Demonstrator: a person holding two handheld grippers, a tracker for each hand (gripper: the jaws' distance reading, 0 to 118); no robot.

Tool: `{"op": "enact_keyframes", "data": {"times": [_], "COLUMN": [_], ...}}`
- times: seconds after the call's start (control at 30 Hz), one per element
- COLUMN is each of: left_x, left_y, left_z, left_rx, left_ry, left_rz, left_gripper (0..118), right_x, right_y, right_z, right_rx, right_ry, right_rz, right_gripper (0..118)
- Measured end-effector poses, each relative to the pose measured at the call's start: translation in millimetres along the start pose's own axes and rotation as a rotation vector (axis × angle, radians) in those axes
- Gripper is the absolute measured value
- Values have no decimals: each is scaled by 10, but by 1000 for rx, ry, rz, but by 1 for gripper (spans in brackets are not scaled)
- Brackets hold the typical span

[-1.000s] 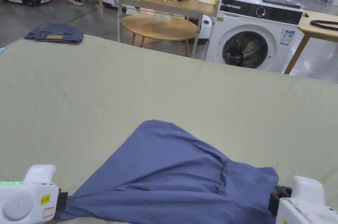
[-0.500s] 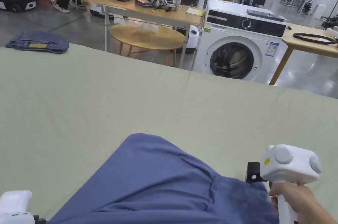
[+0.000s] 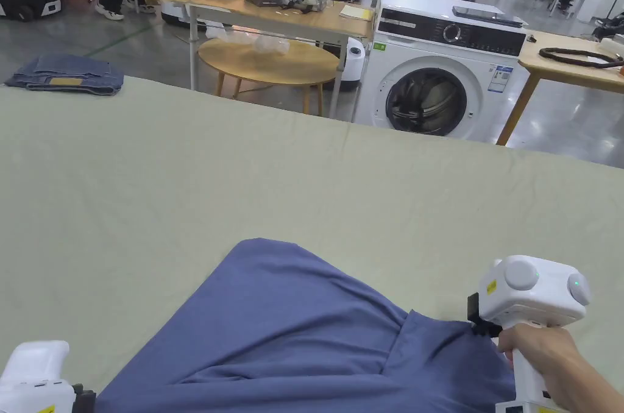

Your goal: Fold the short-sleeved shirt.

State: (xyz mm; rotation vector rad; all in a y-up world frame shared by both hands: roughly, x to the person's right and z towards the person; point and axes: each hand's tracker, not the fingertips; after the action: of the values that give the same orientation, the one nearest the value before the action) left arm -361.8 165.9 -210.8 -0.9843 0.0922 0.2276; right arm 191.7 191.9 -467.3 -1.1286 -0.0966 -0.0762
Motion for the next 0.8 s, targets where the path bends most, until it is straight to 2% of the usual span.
{"op": "enact_keyframes", "data": {"times": [0.27,0.37,0.53,0.67,0.8], "left_x": [-8,31,259,505,786], "left_y": [278,574,1235,1843,2436], "left_z": [308,474,886,1259,1581], "left_rx": [154,228,363,465,522], "left_ry": [-40,-58,-88,-108,-99], "left_rz": [16,4,-53,-85,-129], "left_gripper": [0,0,0,0,0], "right_x": [80,102,224,299,351], "right_y": [-262,-326,-332,-268,-136], "right_z": [943,1315,1913,2356,2701], "right_rx": [269,378,563,712,802], "right_ry": [62,36,-7,-76,-101], "right_rz": [-15,9,0,17,5], "right_gripper": [0,0,0,0,0]}}
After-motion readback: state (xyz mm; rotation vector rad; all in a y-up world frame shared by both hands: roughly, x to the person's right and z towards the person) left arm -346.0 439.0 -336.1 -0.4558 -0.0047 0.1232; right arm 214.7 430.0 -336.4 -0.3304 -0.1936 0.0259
